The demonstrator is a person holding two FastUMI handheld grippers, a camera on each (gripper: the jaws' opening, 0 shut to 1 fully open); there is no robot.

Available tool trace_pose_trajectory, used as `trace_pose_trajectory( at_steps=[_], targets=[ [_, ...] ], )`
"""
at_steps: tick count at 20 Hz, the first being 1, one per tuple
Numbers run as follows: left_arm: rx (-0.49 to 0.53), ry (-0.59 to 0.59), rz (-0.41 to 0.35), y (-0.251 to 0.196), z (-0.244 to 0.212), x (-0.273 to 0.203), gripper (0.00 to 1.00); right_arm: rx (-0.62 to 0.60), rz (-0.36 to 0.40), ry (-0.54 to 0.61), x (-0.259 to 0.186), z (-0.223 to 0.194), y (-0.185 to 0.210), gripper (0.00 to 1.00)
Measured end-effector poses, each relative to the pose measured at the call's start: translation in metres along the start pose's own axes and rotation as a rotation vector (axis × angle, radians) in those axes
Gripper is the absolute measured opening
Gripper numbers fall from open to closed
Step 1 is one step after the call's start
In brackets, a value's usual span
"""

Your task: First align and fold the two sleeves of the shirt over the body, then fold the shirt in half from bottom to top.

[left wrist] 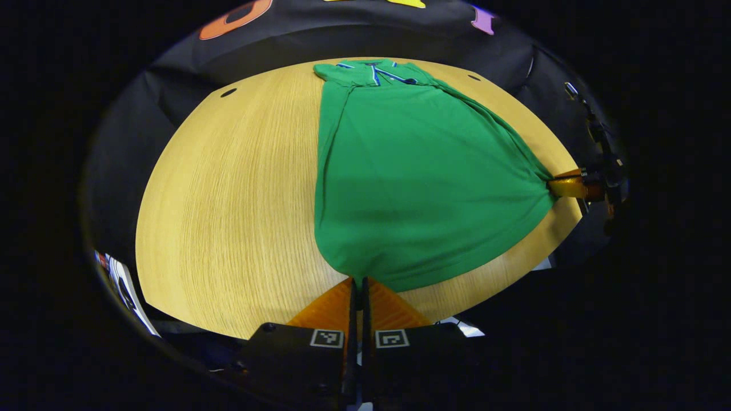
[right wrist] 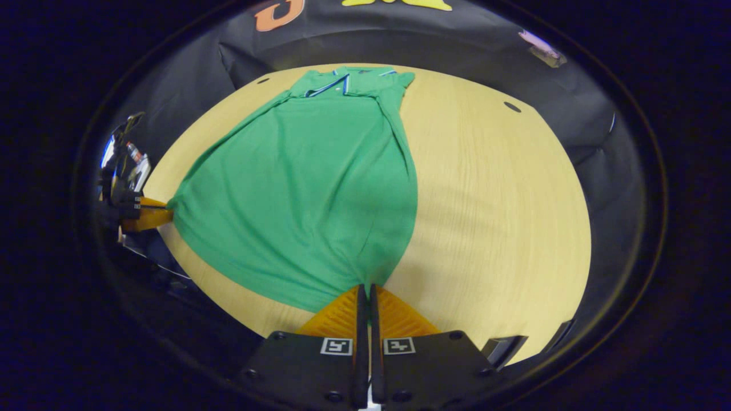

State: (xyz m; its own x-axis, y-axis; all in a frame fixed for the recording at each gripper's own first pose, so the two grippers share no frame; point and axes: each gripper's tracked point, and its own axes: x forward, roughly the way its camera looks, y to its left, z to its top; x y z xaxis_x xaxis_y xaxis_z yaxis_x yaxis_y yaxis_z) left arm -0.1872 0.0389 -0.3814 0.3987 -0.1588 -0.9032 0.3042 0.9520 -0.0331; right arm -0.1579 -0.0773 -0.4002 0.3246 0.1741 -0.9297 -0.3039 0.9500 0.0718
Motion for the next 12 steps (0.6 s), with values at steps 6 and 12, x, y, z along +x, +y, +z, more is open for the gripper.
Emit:
trace_pose_trajectory(
  at_steps=[6, 12],
  targets=[
    [-0.035, -0.089, -0.071, -0.009, 0.019, -0.025, 0.03, 0.089, 0.056, -0.039, -0.019, 0.017, -0.002, 0.05],
    [-0.043, -0.198, -0.127, -0.009, 0.063, -0.047, 0.03, 0.172, 0.091, -0.115, -0.045, 0.056, -0.007, 0.05]
  ],
)
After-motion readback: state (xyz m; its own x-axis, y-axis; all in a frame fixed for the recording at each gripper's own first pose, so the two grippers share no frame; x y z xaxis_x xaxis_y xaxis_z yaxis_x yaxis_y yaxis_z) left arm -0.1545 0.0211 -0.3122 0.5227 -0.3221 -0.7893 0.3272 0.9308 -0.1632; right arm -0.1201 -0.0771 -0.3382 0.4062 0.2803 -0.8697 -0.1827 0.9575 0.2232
